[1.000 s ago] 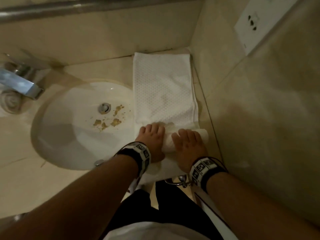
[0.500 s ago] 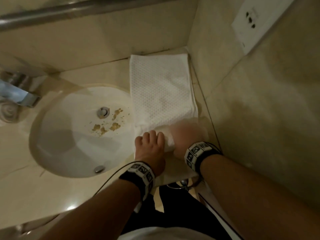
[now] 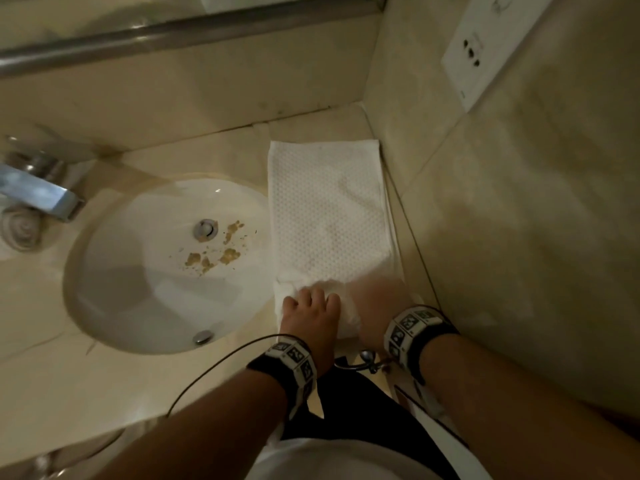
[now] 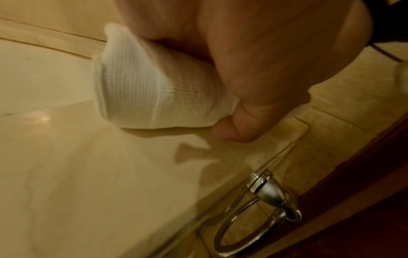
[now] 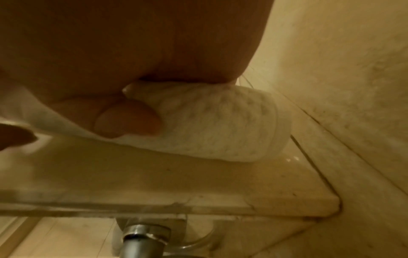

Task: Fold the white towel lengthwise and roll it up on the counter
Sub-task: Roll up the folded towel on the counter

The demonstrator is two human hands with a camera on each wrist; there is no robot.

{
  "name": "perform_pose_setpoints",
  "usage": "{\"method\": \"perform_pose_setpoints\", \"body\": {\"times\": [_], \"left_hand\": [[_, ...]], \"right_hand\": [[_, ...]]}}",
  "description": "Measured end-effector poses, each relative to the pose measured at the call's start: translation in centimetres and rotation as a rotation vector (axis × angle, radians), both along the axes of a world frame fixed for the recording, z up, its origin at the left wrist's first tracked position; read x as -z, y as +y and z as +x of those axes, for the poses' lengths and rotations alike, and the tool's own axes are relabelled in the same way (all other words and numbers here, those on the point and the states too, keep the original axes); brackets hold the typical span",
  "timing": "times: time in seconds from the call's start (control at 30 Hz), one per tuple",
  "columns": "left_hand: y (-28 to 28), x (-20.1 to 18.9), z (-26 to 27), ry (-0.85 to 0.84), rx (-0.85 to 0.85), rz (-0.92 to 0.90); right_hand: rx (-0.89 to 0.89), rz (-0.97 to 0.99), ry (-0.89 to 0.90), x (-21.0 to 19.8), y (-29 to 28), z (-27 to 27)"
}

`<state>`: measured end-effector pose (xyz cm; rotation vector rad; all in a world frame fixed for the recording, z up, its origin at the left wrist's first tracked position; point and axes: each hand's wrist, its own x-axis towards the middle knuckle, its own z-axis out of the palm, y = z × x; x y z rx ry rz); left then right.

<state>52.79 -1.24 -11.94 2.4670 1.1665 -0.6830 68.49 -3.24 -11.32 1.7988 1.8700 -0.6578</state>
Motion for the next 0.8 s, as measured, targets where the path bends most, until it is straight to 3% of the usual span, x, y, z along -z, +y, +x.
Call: {"method": "perform_pose_setpoints", "body": {"times": [0.3, 0.5, 0.63, 0.8], "left_hand": [[4.0, 0.4, -0.1, -0.12, -0.042, -0.135], [0.5, 0.1, -0.4, -0.135, -0.131, 0.003], [-2.4, 0.8, -0.5, -0.094, -0.198, -0.021], [0.3, 0.2, 0.1, -0.044, -0.174, -0.012]], "right_hand": [[0.089, 0.29, 0.066, 2.2, -4.4, -3.0], [0.086, 0.241, -0.016, 1.7, -1.6, -3.0], [0.072, 0.207, -0.004, 0.7, 0.4, -2.9], [-0.006, 0.072, 0.033, 0.5, 3.9, -1.5]]}}
